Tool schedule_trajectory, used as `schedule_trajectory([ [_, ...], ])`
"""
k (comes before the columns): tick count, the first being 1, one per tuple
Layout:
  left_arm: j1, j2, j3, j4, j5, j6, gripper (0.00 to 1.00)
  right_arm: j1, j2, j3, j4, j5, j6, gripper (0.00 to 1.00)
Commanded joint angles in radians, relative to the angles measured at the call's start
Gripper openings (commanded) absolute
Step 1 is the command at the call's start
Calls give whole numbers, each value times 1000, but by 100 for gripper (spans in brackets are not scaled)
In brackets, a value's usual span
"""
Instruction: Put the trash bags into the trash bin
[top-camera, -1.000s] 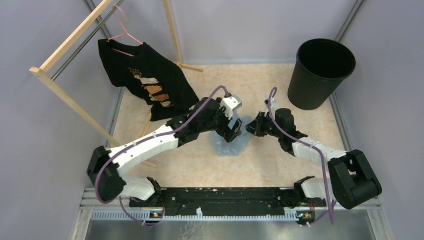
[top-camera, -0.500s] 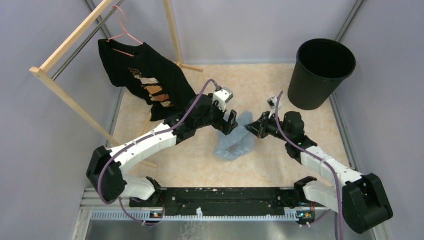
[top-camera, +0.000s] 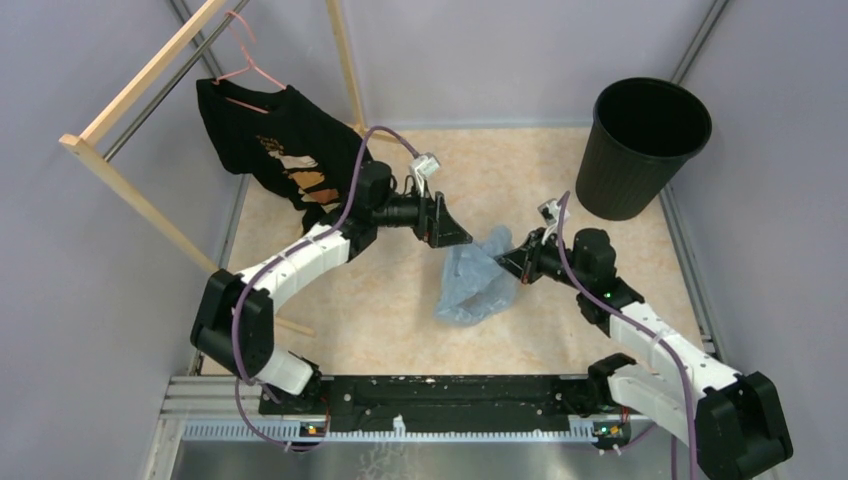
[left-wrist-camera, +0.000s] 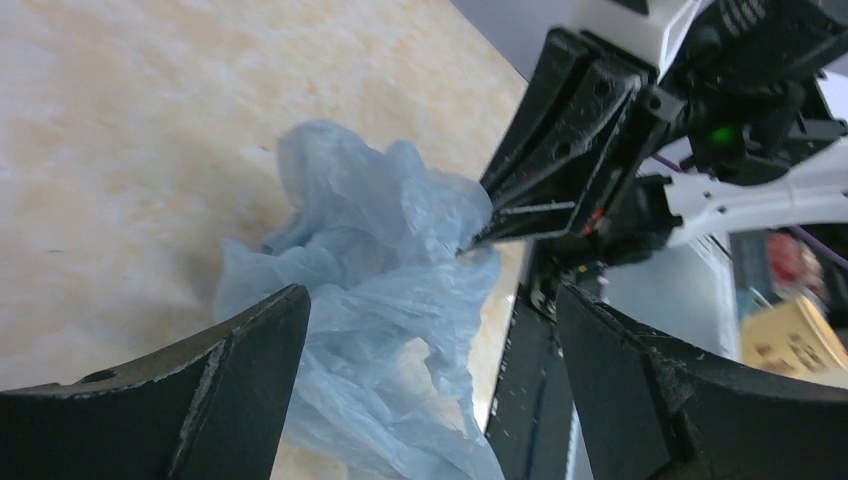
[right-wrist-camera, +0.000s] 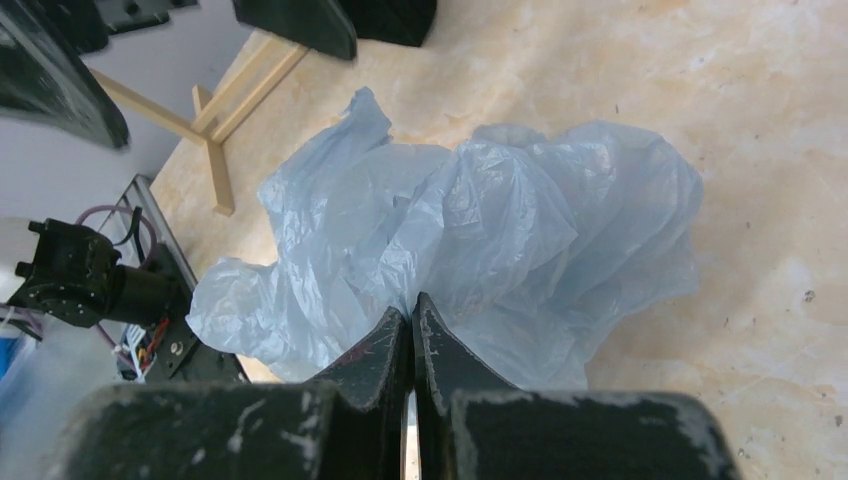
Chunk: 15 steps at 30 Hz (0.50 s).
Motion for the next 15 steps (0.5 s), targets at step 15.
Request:
schedule_trajectory([
  [15, -33, 149, 87, -117, 17, 61, 99, 9, -118, -71, 107, 37, 15, 0],
])
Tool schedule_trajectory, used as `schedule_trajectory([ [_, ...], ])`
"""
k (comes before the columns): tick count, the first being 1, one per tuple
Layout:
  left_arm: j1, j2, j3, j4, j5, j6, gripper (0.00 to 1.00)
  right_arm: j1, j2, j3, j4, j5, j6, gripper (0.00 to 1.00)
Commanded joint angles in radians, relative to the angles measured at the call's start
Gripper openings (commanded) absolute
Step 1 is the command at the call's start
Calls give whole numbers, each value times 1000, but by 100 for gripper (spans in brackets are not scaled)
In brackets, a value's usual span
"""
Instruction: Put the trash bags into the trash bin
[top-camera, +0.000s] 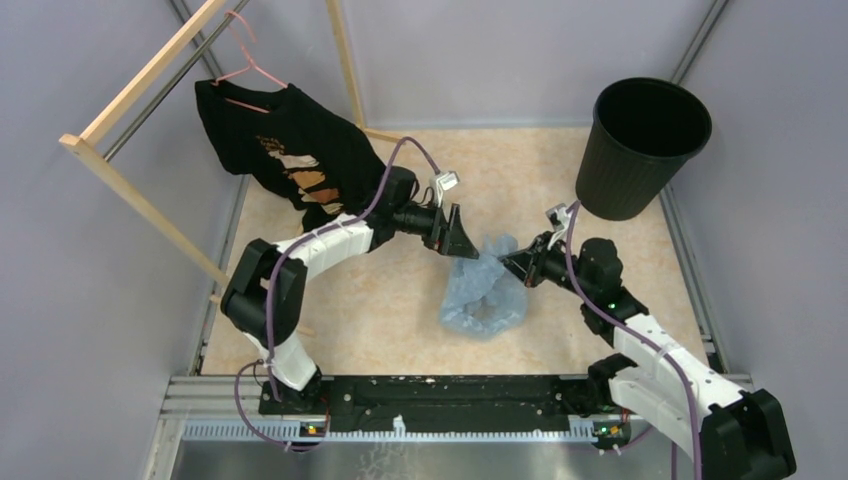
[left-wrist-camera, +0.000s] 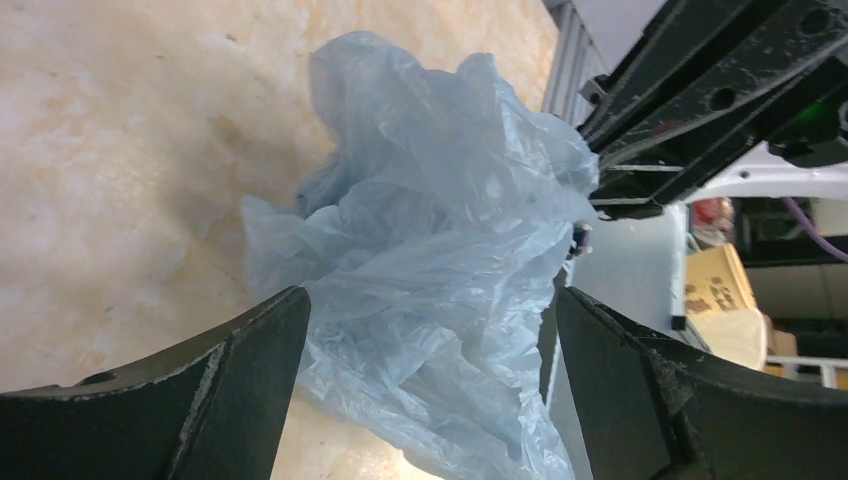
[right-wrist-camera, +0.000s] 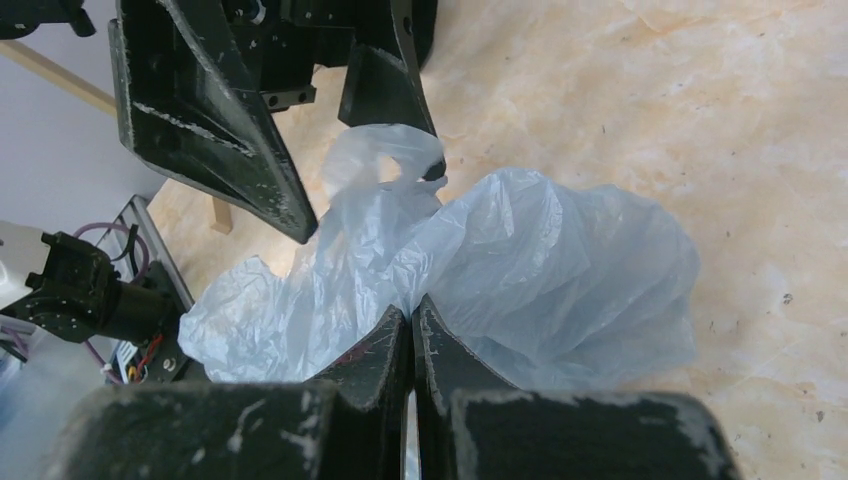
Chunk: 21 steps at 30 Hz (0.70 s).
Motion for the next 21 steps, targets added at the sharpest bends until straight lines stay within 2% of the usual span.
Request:
schedule_trajectory([
  [1, -6, -111, 6, -30, -199, 62, 99, 8, -19, -7, 68, -12, 3, 0],
  [4, 2, -172, -32, -22, -316, 56, 99, 8, -22, -15, 79, -32, 0, 0],
  [7, 6, -176, -41, 7, -310, 43, 99, 9, -27, -21, 100, -55, 5, 0],
  [10, 7, -117, -13, 4, -185, 26, 99, 9, -41, -22, 115, -63, 10, 0],
  [14, 4, 31, 57, 12, 106, -33, 99, 8, -58, -22, 116, -57, 12, 0],
  [17, 3, 45, 22, 118, 178, -109, 99, 9, -73, -25, 111, -42, 12, 0],
  [21, -11, 20, 10, 155, 210, -115, 99, 8, -86, -30, 89, 22, 10, 0],
])
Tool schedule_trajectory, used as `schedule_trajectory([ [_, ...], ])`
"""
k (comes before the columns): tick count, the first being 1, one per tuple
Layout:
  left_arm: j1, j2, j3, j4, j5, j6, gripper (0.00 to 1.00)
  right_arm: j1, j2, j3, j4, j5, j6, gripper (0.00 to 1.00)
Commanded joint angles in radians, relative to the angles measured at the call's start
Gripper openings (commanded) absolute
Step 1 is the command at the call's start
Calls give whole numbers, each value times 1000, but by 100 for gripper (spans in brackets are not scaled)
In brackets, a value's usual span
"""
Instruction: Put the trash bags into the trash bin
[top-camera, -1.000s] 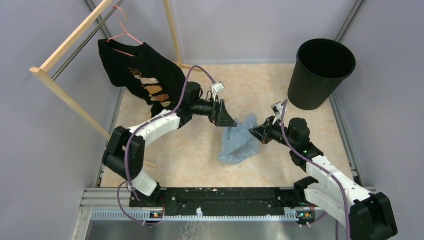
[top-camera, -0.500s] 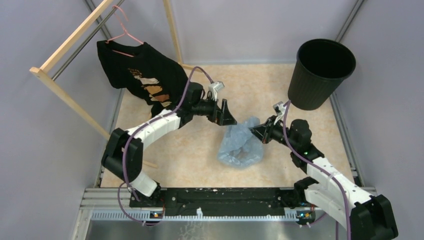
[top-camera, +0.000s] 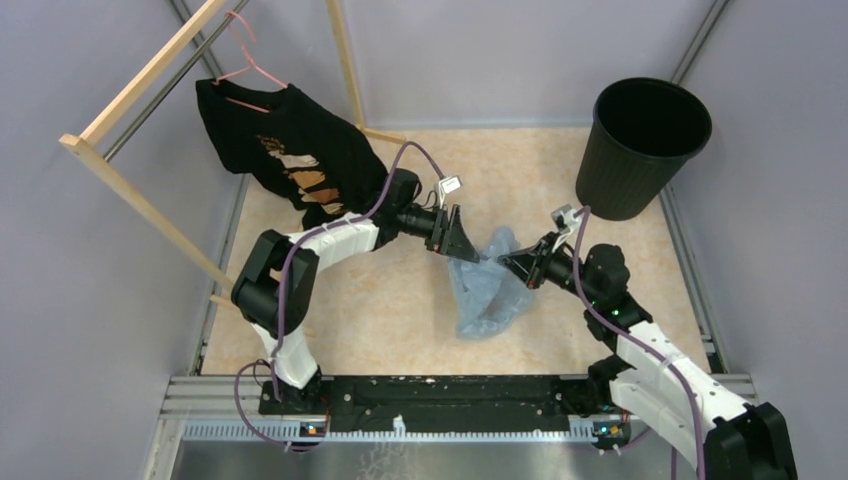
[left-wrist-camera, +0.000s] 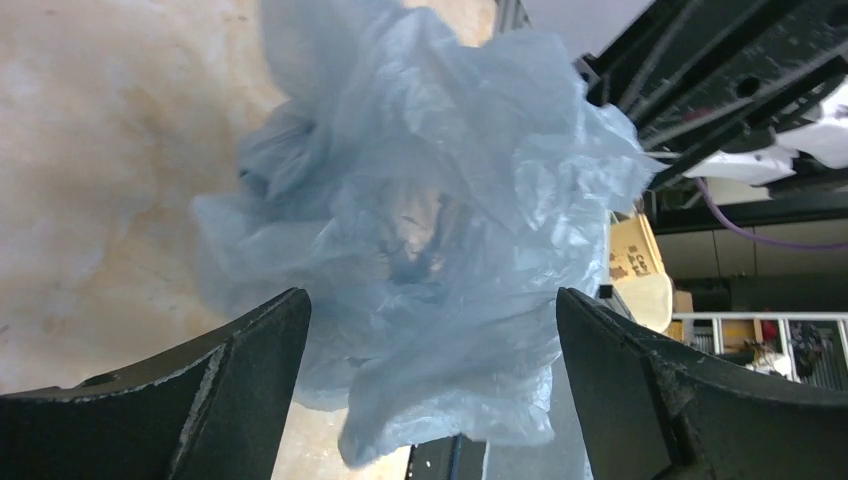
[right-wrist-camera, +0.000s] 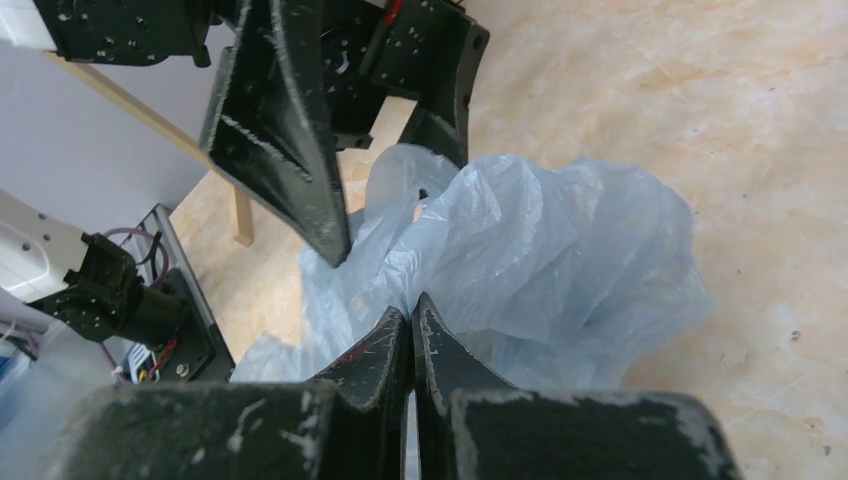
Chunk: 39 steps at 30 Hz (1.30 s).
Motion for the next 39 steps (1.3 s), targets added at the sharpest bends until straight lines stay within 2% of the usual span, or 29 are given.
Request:
schedule_trajectory([
  [1, -16, -50, -1, 124, 135, -45, 99, 8, -24, -4, 21, 76, -4, 0],
  [4, -27, -53, -2, 137, 153, -48, 97, 7, -27, -2, -5, 136, 3, 0],
  [8, -37, -51, 3, 116, 144, -34, 89, -8, -31, -5, -16, 208, 48, 0],
  [14, -56, -42, 51, -27, 91, 76, 92, -21, -17, 7, -17, 255, 122, 0],
  [18, -102, -43, 106, -197, -4, 202, 93, -23, 4, 36, -72, 304, 153, 0],
  [28, -198, -85, 153, -373, -322, 366, 94, -29, -9, 70, -175, 404, 175, 0],
  [31, -224, -76, 170, -411, -357, 395, 98, -30, -20, 74, -198, 422, 177, 0],
  [34, -239, -68, 176, -423, -376, 404, 99, -33, -30, 81, -213, 436, 178, 0],
  [36, -244, -58, 186, -443, -403, 408, 96, -34, -38, 87, -224, 445, 178, 0],
  [39, -243, -50, 202, -469, -453, 409, 87, -34, -53, 92, -241, 460, 173, 0],
])
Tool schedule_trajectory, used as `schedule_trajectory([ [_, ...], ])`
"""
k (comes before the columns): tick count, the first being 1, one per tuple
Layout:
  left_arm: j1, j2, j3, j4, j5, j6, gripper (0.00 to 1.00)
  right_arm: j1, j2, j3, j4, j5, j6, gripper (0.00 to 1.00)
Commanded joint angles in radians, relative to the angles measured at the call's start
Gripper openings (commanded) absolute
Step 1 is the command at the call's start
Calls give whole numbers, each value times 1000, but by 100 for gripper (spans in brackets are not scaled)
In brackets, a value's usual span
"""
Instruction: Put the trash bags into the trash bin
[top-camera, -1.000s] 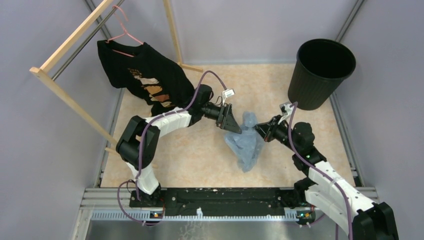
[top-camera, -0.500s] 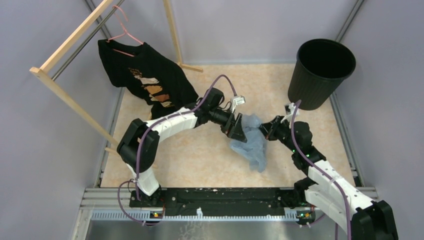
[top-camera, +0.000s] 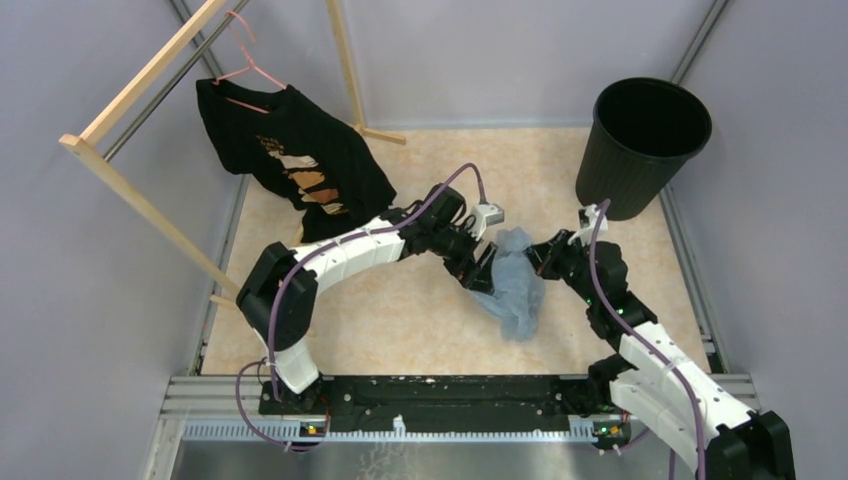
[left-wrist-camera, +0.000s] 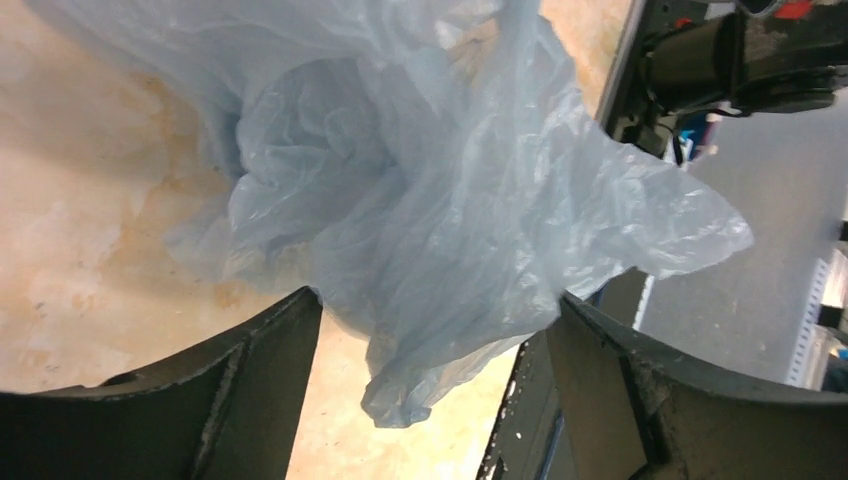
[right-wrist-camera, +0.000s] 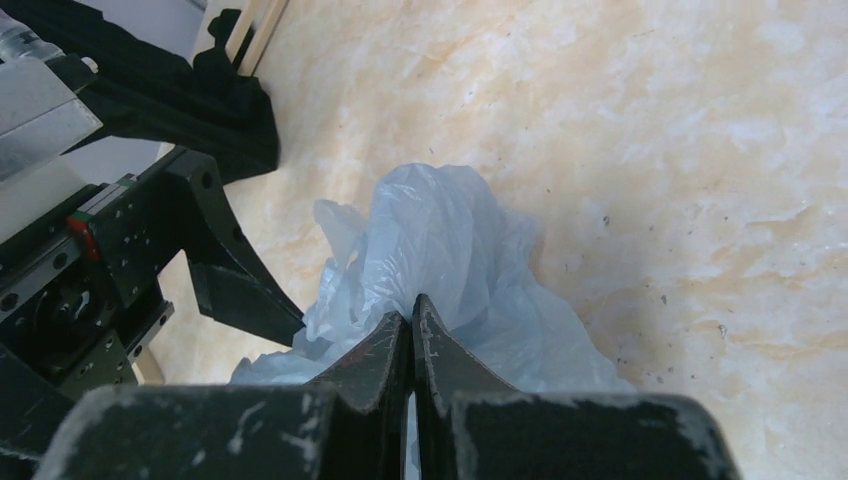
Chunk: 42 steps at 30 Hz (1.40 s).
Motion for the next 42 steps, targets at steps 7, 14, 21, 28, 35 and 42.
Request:
schedule_trajectory([
  [7, -3, -62, 39, -36, -253, 26, 44, -10, -58, 74, -38, 33, -33, 0],
  [14, -3, -155, -17, 38, -336, 18, 8, -9, -106, 138, -124, 41, -97, 0],
  [21, -2, -265, -102, 110, -744, -27, 0, -9, -105, 203, -188, 114, -195, 36],
  [28, 1, -164, -11, -43, -993, -53, 0, -77, -2, 192, -196, 130, -184, 59],
  [35, 1, -129, 18, -85, -989, -54, 0, -309, 191, 155, -51, -285, -91, 83],
  [42, 2, -185, -26, -21, -916, -28, 0, -372, 480, 119, 303, -596, 97, 91],
])
